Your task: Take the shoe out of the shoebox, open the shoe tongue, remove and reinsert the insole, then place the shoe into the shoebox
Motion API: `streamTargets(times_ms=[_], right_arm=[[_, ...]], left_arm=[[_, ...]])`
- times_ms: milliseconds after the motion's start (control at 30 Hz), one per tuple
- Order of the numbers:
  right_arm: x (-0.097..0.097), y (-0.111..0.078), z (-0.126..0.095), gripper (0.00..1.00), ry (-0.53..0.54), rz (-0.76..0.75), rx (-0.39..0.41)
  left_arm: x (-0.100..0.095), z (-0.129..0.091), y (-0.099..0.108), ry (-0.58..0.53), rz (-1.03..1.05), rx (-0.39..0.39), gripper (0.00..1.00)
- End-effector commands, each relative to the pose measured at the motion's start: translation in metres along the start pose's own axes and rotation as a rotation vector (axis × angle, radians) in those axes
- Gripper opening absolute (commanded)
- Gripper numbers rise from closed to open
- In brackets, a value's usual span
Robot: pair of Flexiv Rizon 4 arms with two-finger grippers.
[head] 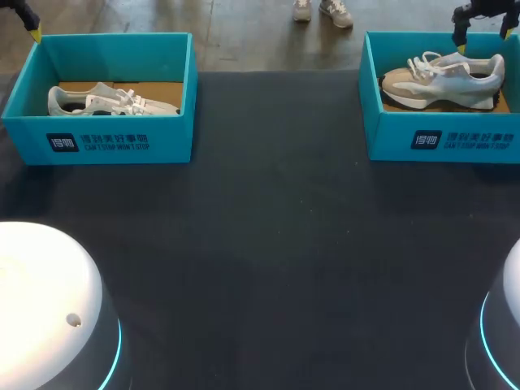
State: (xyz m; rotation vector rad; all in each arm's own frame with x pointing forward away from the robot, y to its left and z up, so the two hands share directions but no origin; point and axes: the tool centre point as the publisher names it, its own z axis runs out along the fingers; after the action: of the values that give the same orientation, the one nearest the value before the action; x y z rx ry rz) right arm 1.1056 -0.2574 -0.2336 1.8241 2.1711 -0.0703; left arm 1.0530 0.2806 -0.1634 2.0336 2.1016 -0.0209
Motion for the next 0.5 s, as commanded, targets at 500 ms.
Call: streamTargets(times_ms=[500], right_arm=[[-0.035, 0.021, 0.047, 1.0, -0.041, 0.022, 0.077]], left_arm=[[0.0, 0.0, -0.001, 0.001, 0.001, -0.002, 1.0]])
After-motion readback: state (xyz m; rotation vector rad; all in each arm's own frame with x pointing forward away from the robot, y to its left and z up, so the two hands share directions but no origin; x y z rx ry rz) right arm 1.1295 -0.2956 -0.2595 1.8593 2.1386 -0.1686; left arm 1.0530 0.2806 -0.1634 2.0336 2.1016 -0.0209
